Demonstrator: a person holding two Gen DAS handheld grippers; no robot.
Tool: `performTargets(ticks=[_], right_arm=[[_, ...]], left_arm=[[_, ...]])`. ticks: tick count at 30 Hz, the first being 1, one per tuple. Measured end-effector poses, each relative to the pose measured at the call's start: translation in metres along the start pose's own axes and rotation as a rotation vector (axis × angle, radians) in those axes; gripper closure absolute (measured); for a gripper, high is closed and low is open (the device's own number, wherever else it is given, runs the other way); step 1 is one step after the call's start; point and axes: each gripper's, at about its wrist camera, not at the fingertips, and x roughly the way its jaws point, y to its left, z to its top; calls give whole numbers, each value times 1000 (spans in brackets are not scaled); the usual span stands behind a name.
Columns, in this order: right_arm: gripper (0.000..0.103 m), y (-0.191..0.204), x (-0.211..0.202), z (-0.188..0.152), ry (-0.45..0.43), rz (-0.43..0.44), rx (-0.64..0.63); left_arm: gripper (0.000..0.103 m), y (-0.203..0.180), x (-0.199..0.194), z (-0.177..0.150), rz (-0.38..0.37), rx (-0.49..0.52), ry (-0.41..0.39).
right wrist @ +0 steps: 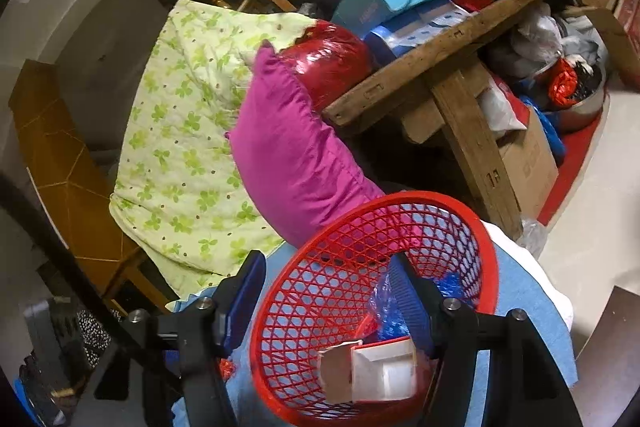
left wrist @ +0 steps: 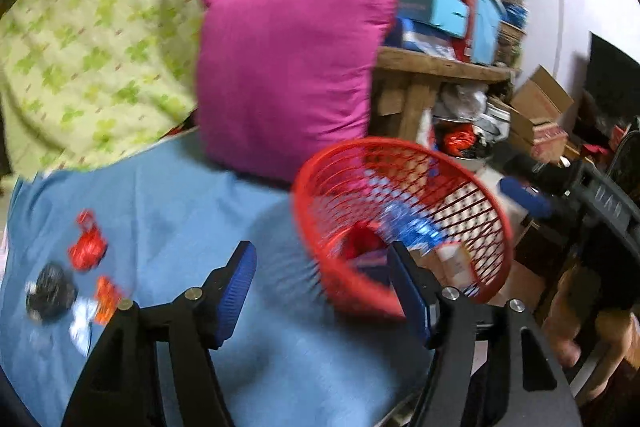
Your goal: Collect trash
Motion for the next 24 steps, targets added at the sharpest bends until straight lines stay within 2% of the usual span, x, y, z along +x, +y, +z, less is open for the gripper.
performTargets(ticks=[6,11,18,24], right_arm=[[35,51,1,-17,-37,69,-149],[35,109,10,-49,-17,141,-326],[35,169,43,-105,128,205,-468],[35,187,79,-138,269,192,-494]], left_arm=[[33,66,-21,-44,104,-123,34],[33,135,-52,-83,209,-246,27],[33,223,-85,-129,335,-413,16],[32,296,-96,-150,418,-544,-19]])
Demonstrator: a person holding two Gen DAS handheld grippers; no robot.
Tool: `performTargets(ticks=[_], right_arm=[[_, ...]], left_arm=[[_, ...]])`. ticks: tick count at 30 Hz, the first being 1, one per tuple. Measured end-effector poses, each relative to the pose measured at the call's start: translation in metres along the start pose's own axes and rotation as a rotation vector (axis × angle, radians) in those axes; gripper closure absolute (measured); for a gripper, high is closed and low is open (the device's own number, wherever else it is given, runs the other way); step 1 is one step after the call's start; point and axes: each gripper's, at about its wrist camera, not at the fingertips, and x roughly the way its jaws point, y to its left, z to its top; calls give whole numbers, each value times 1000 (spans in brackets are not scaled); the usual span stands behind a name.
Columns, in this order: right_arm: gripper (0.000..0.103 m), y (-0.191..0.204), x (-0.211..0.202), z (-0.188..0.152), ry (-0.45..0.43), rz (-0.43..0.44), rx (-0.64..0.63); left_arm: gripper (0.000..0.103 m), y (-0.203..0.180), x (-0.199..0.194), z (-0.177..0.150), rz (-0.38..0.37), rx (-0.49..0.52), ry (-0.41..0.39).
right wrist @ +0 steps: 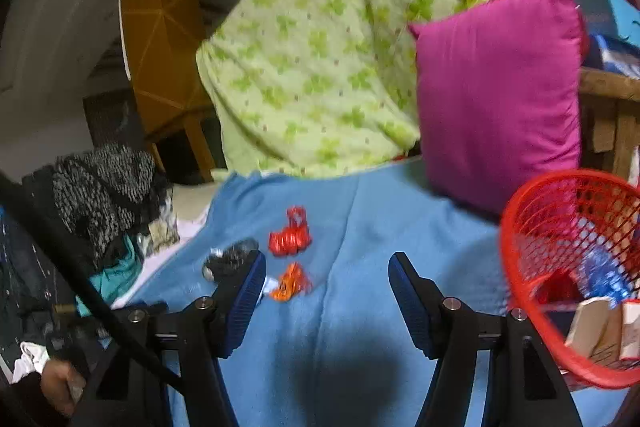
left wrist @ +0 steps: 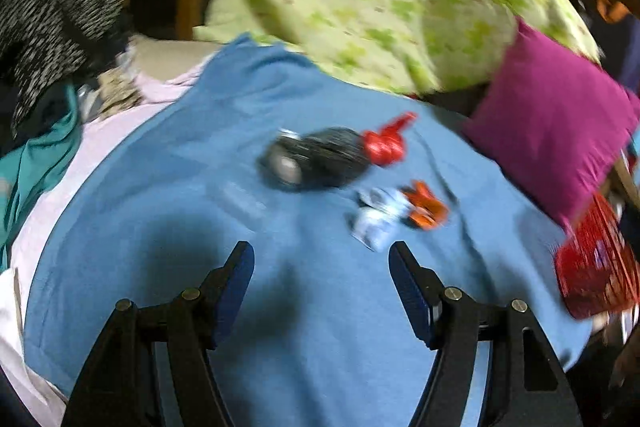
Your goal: Collect trash
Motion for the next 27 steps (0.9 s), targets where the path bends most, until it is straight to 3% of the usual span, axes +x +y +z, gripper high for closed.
performTargets(ticks=[7,14,19,23,24,25,26,27], right_arm=[[35,9,37,-12,108,-13,0],[35,14,51,-22,161,-18,-31],[35,17,60,-28,193,-16,-42],[35,24,66,-33,214,-11,-63],[35,25,68,-34,218,-7,-66],[35,26,70,-34,221,-3,-64],[35,27,73,-34,227,4,-60],[35,28,76,-33,235,9,-57]], left_arm=[[32,50,50,36,9,-181,-39],[32,48,102,55,-66,-245,-57],[32,43,144,66,-130,-290,1],[33,40,151,68,-121,-276,7],[36,38,152,69,-126,-266,9],[53,35,152,69,-126,-249,7],[63,33,154,69,-123,-230,21],[82,31,159,69,-117,-212,53]])
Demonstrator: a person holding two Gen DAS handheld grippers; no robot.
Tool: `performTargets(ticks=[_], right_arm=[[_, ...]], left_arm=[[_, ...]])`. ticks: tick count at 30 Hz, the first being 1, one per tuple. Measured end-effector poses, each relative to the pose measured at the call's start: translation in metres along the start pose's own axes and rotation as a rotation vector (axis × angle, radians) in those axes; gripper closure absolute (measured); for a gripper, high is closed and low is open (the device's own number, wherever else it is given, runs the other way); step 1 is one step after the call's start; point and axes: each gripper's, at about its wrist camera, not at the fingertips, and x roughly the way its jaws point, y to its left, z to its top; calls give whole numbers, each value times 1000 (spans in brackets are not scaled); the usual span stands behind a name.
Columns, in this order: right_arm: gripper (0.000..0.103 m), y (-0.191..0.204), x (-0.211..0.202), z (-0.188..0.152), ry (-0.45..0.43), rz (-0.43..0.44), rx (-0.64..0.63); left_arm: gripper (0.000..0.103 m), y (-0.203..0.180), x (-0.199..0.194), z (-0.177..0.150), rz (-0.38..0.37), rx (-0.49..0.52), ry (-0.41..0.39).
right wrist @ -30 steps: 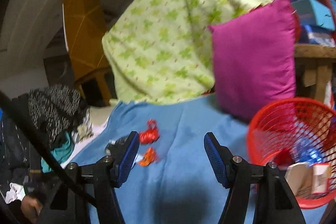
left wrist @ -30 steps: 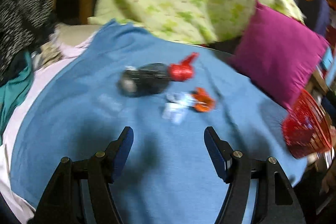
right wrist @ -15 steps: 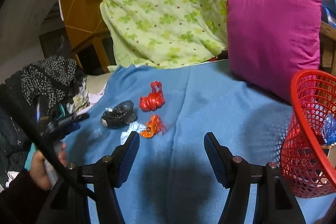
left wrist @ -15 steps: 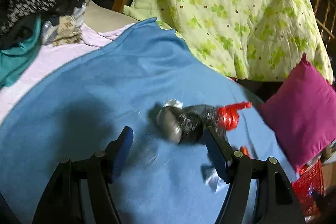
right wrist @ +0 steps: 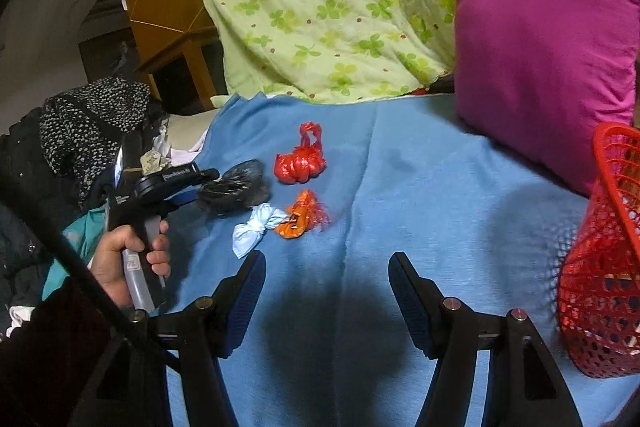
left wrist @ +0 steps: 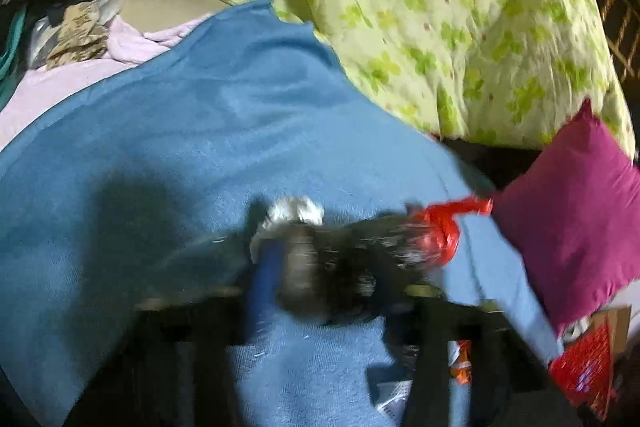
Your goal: Collect trash
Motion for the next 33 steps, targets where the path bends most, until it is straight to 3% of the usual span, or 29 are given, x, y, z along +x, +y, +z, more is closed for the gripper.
performTargets(ticks=[1,4,10,14,18,20,23,25,29,33], right_arm=[[35,1,5,3,8,10,6],[35,0,19,14,30,49,37],[35,-4,64,38,95,90,99],[35,-6,91,46,141,121,152],[35,-6,109,51,163,157,205],[35,-6,117,53,177,167,221],[35,-9,132,53,211,171,254],[35,-12,139,52,225,169,269],[35,-16,145,55,222,182,289],[35,-12,153,66,211,247,305]], left_arm=[[89,1,3,-3,11,5,26],[94,3,1,-8,-14,-13,40],[96,2,-18,-21,-94,-26,100],[96,-17,-29,-43,-121,52,176],[96,-16,-47,-40,-110,74,134],[91,-1,-51,-27,-69,29,99],[75,21,-47,-4,-10,-28,41],[54,32,-38,11,1,-47,15],[54,46,-15,25,-25,-107,24],[51,37,3,32,-49,-90,39]])
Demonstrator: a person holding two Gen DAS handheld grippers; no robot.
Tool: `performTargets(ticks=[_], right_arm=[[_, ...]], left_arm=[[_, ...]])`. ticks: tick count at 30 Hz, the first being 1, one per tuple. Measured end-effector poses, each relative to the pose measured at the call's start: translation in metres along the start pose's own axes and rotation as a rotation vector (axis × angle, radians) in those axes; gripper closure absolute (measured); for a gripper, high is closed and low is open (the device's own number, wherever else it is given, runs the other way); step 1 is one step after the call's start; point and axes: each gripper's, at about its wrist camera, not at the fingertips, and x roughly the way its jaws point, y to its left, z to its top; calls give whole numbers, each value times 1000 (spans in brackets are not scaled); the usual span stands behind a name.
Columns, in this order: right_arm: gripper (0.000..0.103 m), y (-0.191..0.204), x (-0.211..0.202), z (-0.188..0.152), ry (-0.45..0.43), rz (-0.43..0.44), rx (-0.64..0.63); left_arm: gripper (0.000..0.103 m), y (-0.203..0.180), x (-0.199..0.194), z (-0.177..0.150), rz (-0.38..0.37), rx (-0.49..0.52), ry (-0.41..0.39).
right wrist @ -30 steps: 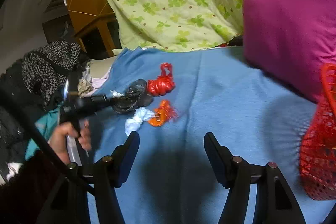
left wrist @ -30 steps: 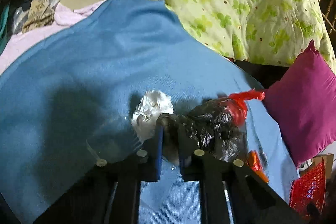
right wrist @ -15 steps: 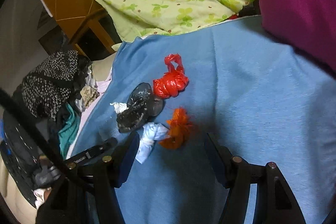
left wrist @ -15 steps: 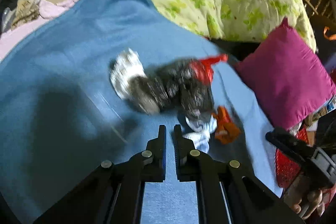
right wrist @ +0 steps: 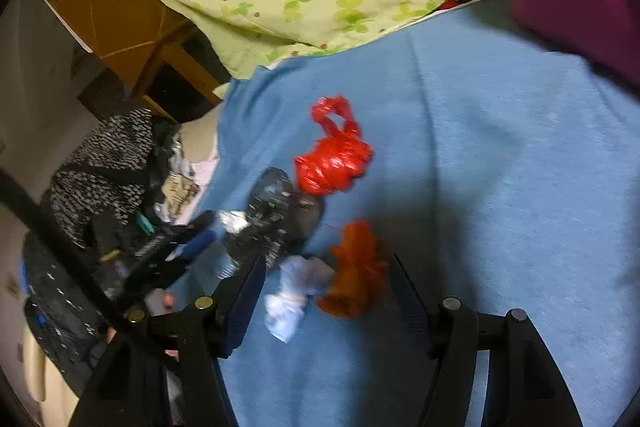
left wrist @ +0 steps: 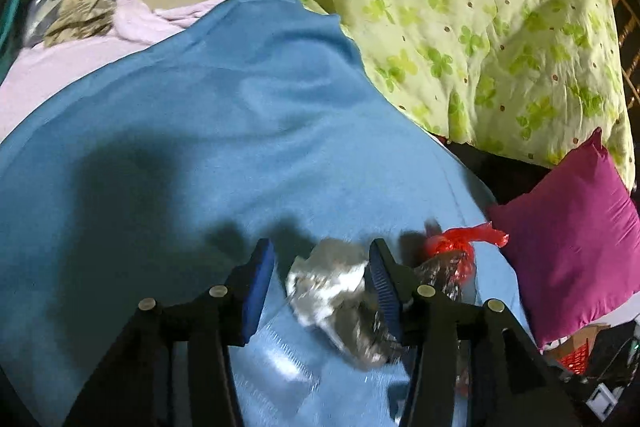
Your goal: Collect trash
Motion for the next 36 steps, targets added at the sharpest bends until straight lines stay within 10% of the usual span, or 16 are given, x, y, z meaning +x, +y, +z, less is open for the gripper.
performTargets(ticks=[24,29,36], right_arm=[[35,49,118,25,135,104,45],[95,66,127,18,132,30,-93],[100,71,73,22,-6,17,-127]], left_arm=[[49,13,-13,-30,189,40,174],[83,7,-5,-36,256,131,191],[95,6,-11,-44,220,154,207]])
